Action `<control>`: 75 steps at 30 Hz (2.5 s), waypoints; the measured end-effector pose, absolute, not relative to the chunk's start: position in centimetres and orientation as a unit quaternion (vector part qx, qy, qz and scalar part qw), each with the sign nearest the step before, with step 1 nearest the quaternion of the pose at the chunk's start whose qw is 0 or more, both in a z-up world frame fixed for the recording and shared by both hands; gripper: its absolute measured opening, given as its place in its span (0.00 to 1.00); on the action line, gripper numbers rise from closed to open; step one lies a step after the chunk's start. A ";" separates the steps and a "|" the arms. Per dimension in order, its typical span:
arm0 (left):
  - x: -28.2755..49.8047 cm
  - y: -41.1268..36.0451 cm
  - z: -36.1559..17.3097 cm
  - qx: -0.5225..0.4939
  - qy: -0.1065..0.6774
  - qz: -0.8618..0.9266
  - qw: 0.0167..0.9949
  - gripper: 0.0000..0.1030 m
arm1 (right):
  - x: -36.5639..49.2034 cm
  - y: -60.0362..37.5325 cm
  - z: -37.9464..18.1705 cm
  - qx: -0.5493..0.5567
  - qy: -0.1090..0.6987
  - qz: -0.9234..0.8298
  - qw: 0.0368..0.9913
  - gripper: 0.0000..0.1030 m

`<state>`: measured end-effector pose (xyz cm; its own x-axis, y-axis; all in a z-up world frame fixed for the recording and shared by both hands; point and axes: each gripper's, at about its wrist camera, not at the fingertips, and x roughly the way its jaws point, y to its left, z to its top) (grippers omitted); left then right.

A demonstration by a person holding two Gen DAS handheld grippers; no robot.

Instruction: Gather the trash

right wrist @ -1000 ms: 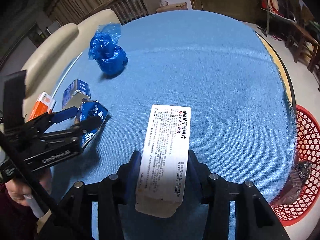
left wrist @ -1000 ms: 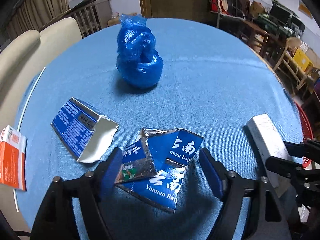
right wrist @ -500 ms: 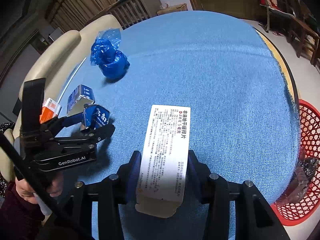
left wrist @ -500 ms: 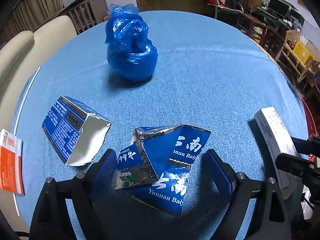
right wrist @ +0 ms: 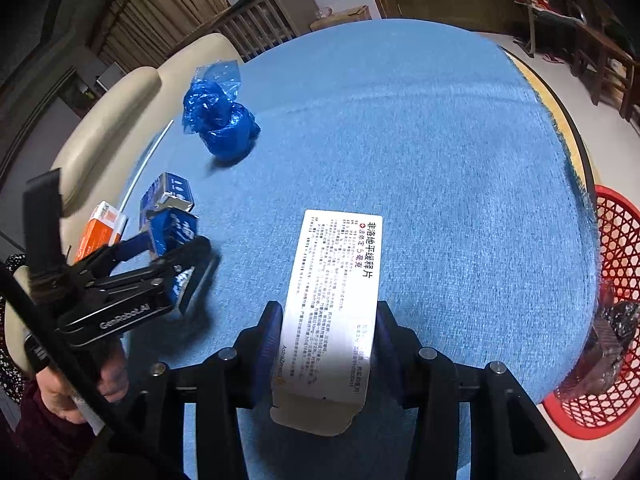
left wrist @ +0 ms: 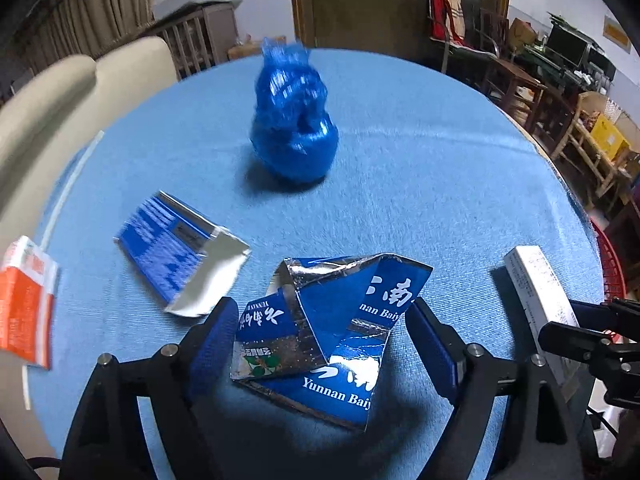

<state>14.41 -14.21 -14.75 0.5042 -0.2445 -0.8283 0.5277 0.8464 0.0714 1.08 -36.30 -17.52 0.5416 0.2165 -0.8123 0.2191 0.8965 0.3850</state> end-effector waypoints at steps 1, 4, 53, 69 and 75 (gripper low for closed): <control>13.9 -14.1 -14.3 0.163 0.439 -0.222 0.855 0.83 | 1.0 -36.2 -17.4 0.227 0.478 0.000 0.848 0.47; 12.9 -13.8 -13.1 0.167 0.428 -0.207 0.864 0.84 | 0.6 -35.7 -16.7 0.224 0.470 0.001 0.854 0.47; 3.7 -10.4 -2.8 0.166 0.304 -0.137 0.928 0.84 | -6.1 -32.1 -8.5 0.175 0.371 0.006 0.912 0.47; 2.9 -10.6 -2.1 0.174 0.291 -0.136 0.931 0.84 | -6.5 -32.3 -8.1 0.179 0.362 0.008 0.915 0.47; 2.9 -10.7 -2.3 0.176 0.290 -0.140 0.930 0.84 | -6.5 -32.4 -8.1 0.180 0.363 0.009 0.914 0.47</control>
